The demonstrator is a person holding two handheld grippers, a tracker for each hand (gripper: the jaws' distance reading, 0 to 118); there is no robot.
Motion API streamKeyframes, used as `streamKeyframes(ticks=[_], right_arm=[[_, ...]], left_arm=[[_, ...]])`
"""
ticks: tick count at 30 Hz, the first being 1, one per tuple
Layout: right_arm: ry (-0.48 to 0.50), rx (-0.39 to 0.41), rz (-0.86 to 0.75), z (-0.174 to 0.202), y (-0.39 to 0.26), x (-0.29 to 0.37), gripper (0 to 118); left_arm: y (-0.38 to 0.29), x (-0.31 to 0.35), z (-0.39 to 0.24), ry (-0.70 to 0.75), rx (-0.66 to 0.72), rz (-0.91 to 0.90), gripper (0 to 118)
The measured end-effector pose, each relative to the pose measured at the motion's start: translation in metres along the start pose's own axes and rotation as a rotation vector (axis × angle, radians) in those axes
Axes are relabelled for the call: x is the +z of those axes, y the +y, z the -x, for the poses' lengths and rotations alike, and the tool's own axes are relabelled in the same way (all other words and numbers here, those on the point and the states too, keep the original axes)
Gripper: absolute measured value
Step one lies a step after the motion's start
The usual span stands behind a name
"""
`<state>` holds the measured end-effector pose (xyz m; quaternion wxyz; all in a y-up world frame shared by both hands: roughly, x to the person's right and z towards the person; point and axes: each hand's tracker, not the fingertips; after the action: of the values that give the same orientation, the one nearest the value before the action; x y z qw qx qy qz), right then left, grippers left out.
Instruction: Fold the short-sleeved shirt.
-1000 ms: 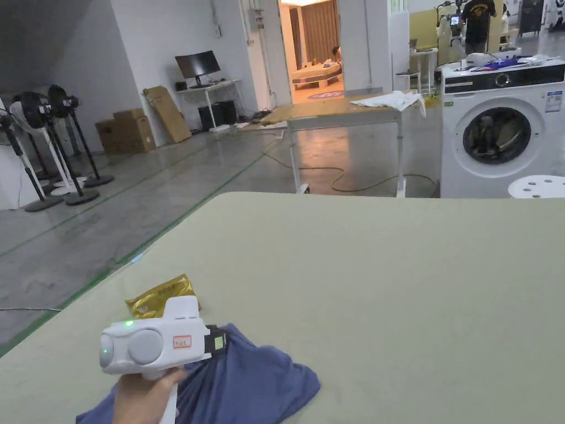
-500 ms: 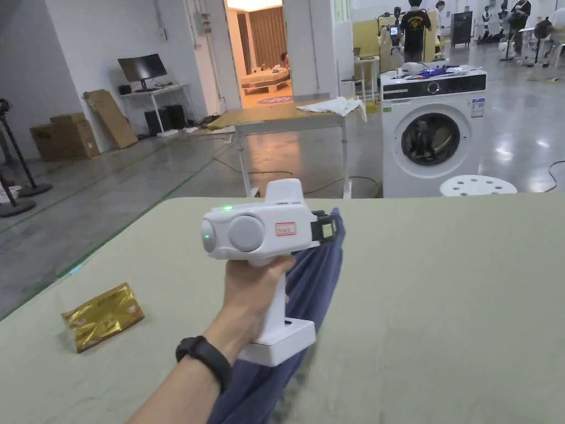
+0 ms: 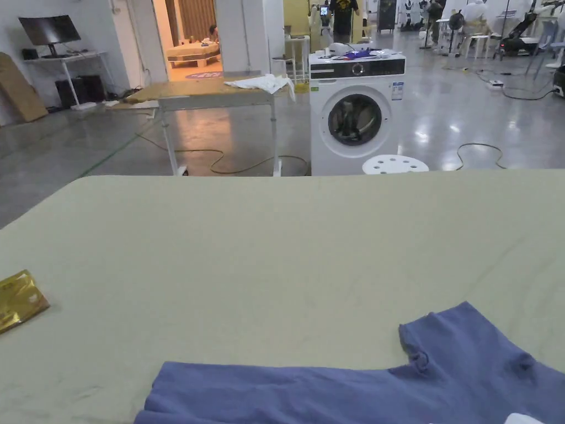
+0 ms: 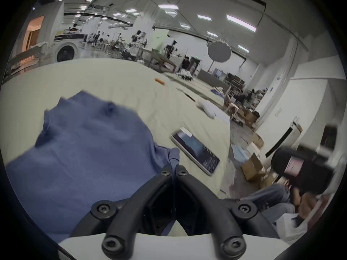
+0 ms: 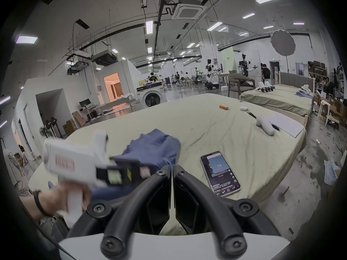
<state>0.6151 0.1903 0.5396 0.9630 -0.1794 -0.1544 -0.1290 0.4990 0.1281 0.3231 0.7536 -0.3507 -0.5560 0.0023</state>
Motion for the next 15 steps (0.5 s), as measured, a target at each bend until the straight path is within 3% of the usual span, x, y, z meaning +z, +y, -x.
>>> streamKeyframes(ticks=[2,3,5,6,10,15], right_arm=[[0.006,-0.001,0.006,0.0,-0.002,-0.001,0],[0.011,-0.001,0.008,0.002,-0.001,-0.001,0],[0.033,0.005,0.008,0.006,0.002,-0.003,0],[0.042,0.012,0.008,0.008,0.003,-0.004,0],[0.085,0.057,-0.018,0.015,0.01,-0.011,0],[0.142,0.094,-0.098,0.029,0.032,-0.015,0]], left_arm=[[-0.015,-0.006,-0.01,0.053,-0.04,0.029,2],[-0.017,-0.005,-0.011,0.067,-0.058,0.028,14],[-0.015,0.013,-0.003,0.075,-0.052,-0.037,67],[-0.01,0.027,0.001,0.073,-0.036,-0.08,83],[0.009,0.119,0.021,0.164,-0.059,-0.293,86],[0.009,0.256,0.022,0.482,-0.139,-0.525,86]])
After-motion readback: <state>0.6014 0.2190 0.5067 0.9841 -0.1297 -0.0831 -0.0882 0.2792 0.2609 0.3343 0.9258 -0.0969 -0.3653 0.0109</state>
